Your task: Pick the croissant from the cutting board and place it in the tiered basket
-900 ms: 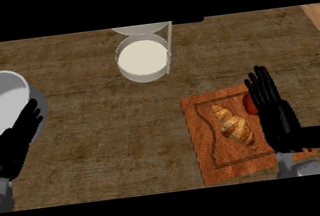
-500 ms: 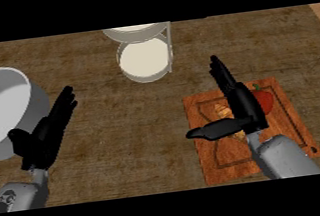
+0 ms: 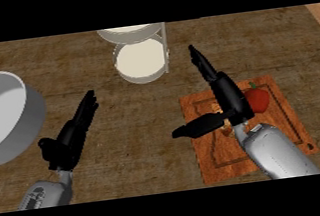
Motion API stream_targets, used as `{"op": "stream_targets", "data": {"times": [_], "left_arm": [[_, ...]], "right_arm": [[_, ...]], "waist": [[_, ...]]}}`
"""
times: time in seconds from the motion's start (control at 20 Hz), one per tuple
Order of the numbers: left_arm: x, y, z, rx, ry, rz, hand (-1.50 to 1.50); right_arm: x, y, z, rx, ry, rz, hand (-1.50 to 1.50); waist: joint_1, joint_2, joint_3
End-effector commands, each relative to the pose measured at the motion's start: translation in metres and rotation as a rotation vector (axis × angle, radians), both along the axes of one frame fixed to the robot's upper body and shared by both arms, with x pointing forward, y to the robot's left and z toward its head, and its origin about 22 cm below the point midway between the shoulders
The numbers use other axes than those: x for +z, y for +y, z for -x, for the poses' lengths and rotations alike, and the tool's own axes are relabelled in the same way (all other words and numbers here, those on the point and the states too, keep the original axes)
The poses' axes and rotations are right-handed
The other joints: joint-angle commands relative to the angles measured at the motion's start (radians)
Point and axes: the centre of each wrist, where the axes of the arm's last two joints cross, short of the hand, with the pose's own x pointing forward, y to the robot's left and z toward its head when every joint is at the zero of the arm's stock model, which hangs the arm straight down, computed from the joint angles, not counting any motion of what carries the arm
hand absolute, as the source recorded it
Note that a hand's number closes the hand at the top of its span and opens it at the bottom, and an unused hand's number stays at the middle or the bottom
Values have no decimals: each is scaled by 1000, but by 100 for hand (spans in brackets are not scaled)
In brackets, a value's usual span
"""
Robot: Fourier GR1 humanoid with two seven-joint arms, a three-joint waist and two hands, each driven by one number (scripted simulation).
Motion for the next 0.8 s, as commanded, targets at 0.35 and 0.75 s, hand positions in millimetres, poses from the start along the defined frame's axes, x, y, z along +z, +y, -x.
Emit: {"op": "stream_targets", "data": {"times": [0.35,0.75], "left_arm": [[1,8,4,21,9,-3,0],[-16,9,18,11,8,8,0]], "right_arm": [[88,-49,-6,51,44,967,-150],[135,-14,47,196,168,1287,-150]], "waist": [[-21,-25,-8],[-20,-11,-2]]}}
